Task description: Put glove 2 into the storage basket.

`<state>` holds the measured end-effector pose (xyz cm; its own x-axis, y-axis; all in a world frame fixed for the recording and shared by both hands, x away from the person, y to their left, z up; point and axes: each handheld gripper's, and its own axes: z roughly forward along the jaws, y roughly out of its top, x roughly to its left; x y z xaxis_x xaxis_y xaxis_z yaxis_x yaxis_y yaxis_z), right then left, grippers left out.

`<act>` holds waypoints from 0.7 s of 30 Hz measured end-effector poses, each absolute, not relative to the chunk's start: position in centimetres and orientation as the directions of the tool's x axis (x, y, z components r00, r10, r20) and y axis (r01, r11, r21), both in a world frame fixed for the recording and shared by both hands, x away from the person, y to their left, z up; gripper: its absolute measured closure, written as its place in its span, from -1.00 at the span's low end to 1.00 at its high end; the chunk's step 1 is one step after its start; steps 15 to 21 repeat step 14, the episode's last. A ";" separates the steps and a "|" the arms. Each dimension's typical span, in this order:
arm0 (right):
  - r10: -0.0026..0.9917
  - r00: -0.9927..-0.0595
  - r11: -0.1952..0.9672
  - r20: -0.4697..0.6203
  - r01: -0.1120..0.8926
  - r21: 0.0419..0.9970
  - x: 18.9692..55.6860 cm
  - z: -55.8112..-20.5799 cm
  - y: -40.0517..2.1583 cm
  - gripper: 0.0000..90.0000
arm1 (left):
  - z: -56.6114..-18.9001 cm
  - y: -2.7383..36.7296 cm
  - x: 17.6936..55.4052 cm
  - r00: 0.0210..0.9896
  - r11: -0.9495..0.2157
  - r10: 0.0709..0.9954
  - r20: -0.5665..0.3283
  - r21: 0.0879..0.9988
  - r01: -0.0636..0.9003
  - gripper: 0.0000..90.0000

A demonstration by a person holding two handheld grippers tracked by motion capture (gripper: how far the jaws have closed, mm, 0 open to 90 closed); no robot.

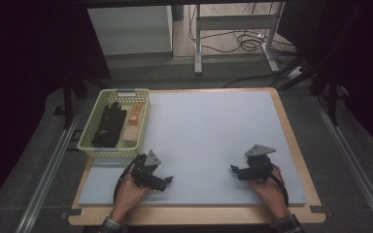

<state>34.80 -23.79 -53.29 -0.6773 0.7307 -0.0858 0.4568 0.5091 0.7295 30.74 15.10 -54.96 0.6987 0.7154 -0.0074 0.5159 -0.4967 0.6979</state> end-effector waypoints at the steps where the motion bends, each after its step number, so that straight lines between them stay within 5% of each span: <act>1: 0.731 -0.677 0.509 -0.086 0.457 0.729 34.8 -53.3 -23.8 -0.66 | -55.0 15.1 30.8 0.698 -0.494 0.716 -0.014 0.696 0.521 -1.00; 21: 0.730 -0.678 0.507 -0.079 0.461 0.729 34.9 -53.3 -23.8 -0.66 | -55.0 15.2 31.0 0.698 -0.489 0.715 -0.035 0.688 0.536 -1.00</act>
